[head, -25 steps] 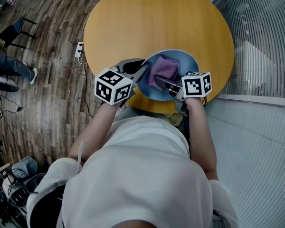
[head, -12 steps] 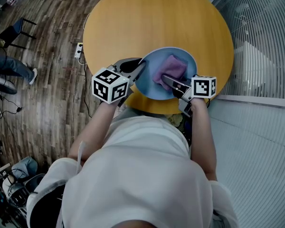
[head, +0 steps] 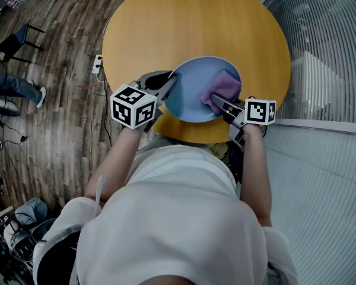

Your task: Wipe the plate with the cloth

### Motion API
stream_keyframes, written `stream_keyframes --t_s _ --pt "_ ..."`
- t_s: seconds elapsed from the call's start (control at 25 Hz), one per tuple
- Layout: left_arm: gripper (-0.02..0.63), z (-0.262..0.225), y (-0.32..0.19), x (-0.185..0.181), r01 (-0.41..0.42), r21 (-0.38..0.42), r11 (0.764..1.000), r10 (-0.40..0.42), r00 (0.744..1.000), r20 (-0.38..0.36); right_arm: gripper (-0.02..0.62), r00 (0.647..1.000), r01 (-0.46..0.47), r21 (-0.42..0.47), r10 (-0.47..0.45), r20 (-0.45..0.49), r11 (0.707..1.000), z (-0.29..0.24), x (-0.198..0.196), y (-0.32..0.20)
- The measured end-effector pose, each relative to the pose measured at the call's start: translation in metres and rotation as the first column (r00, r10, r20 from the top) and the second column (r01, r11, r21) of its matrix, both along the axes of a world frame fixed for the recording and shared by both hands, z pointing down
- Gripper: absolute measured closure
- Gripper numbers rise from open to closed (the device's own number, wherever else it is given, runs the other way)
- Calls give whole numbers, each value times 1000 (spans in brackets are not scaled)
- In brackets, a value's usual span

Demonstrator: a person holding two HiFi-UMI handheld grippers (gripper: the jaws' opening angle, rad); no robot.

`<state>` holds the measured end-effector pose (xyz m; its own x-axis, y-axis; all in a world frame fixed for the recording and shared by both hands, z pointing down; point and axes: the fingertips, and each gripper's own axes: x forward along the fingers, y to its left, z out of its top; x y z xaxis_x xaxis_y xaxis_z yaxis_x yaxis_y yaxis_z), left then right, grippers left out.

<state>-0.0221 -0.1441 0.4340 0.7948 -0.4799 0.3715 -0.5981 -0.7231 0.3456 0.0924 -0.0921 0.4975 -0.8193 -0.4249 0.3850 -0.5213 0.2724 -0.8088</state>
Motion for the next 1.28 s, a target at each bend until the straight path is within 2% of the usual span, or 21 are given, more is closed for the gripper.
stream_keyframes --t_s 0.4,0.6,0.88,1.28 --pt "565 -6 -3 -2 -4 36 999 2 999 34 508 990 -4 -6 3 -142 1000 13 19 5" --pt "565 -10 -6 -7 11 43 999 -12 999 32 508 998 -48 -27 47 -33 999 8 13 5" --pt "566 -10 -8 -9 28 44 999 -29 999 28 508 998 -55 -33 54 -24 998 13 15 9" --pt "565 -11 4 3 -4 46 999 3 1000 18 508 998 57 -42 -58 -28 998 9 -10 17"
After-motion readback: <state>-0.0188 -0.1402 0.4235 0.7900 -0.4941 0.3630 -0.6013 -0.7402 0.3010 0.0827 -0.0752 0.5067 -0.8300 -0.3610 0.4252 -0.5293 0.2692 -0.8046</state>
